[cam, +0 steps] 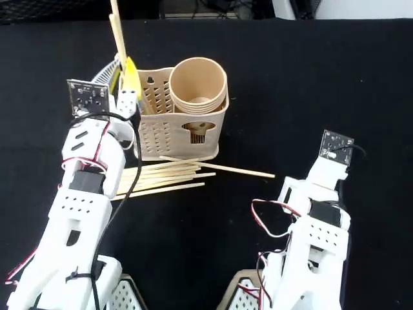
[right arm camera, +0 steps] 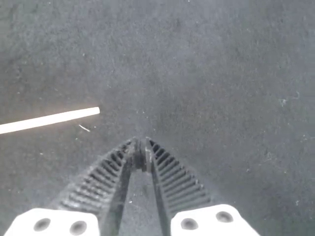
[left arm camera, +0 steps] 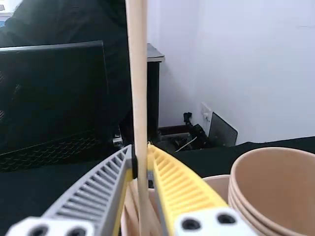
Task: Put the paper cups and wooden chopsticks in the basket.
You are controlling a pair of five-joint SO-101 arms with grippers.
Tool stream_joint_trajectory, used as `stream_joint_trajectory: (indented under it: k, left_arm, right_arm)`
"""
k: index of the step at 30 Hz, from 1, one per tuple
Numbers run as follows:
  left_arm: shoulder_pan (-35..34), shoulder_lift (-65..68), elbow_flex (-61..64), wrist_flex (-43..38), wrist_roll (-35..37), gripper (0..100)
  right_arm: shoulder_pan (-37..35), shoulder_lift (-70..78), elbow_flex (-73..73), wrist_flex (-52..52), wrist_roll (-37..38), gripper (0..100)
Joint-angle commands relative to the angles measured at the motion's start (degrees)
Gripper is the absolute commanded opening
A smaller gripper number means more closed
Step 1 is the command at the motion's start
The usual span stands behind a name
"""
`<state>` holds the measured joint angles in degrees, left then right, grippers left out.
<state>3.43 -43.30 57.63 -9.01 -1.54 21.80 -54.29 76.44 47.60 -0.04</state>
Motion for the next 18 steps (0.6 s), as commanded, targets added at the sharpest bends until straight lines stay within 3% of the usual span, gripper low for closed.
stream_joint_trajectory:
  k: [1,11,18]
  left_arm:
    - [-1.2,-0.1,-0.7,-1.0,0.4,11]
    - [-2.2,-1.3,-1.2,-1.0,0.4,11]
    - [-4.2,-15.8,0.4,-0.5,0.4,7]
  right_arm:
    - [0.4,-0.9,-0.9,-1.1,0.0,1.5]
    - [0.4,-0.8,-0.9,-1.2,0.0,1.5]
    - [0.4,-0.9,-0.9,-1.3,0.0,1.5]
